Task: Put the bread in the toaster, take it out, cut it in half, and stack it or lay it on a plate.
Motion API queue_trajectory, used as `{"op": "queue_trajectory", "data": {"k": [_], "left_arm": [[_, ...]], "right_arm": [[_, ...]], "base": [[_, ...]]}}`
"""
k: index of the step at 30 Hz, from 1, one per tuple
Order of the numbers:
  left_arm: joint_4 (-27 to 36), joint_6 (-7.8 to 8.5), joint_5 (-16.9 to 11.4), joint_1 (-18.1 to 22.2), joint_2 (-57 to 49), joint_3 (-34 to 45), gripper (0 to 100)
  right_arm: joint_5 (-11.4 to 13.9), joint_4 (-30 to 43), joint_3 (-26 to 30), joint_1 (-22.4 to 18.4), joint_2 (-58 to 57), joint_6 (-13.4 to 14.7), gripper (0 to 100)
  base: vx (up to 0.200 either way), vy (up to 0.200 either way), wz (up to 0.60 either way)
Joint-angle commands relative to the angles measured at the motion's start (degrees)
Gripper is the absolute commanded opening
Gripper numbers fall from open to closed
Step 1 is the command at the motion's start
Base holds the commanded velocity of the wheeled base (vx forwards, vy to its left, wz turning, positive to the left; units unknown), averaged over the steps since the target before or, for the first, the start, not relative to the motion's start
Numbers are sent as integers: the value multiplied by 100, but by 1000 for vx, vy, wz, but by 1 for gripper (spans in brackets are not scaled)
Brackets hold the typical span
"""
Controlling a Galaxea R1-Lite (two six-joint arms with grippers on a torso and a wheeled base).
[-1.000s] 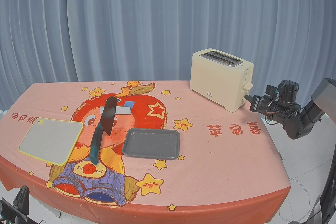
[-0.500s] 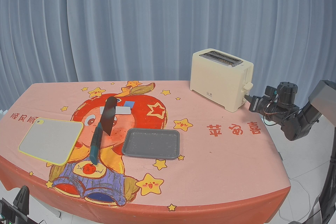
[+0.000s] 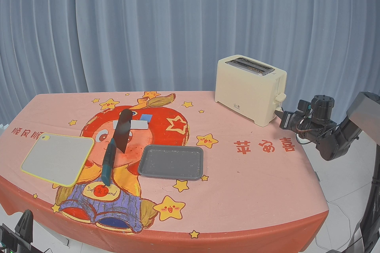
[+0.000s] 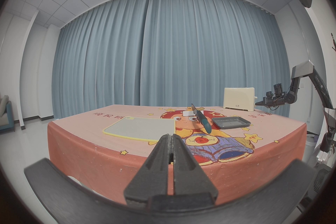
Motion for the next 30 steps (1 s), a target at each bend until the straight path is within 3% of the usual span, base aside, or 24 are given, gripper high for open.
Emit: {"op": "queue_trajectory", "data": {"k": [1, 30], "left_arm": [[-1, -4, -1, 5, 1, 101, 0], [-1, -4, 8, 5, 1, 101, 0]], "right_arm": [[2, 6, 7, -4, 12, 1, 0], [2, 6, 42, -4, 47, -7, 0]], "base": [[0, 0, 0], [0, 0, 0]]}}
